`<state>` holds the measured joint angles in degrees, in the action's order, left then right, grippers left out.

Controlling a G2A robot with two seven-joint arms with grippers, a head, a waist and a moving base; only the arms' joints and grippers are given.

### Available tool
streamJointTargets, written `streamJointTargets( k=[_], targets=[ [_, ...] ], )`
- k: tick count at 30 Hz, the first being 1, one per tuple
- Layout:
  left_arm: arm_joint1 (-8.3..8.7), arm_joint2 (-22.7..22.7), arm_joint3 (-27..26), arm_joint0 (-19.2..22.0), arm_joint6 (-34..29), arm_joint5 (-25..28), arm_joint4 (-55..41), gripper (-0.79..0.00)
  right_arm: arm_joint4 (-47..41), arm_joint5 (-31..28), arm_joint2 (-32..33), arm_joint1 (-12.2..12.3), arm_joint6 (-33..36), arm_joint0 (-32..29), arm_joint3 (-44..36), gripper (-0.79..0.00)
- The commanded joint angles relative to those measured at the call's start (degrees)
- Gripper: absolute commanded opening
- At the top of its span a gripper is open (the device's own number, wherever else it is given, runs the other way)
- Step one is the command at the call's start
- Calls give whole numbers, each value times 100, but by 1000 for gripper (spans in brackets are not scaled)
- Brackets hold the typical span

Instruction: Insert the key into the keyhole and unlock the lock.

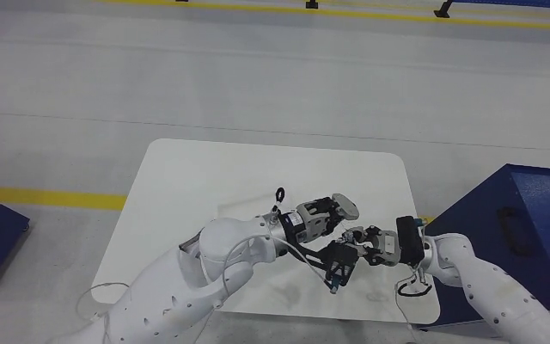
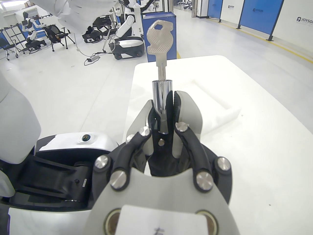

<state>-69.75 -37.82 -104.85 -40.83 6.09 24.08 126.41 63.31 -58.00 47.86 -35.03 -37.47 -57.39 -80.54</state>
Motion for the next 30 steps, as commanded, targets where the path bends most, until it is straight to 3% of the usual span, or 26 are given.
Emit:
streamJointTargets(
  k=[1, 11, 17, 24, 30],
  targets=[
    [-33, -13, 46, 36, 25, 76, -105, -785, 15, 0, 10, 5, -30, -8, 7, -785],
    [-226, 273, 474, 165, 103, 359, -224, -785, 41, 0, 47, 8, -126, -35, 25, -785],
    [-266, 88, 360, 141, -3, 207, -232, -785, 64, 0, 56, 7, -146, -45, 28, -785],
    [-334, 226, 530, 153, 52, 719, -264, -785, 110, 0, 84, 17, -172, -70, 13, -785],
    [-377, 85, 484, 130, -20, 489, -280, -785, 131, 0, 106, 27, -181, -97, 6, -785]
  ],
)
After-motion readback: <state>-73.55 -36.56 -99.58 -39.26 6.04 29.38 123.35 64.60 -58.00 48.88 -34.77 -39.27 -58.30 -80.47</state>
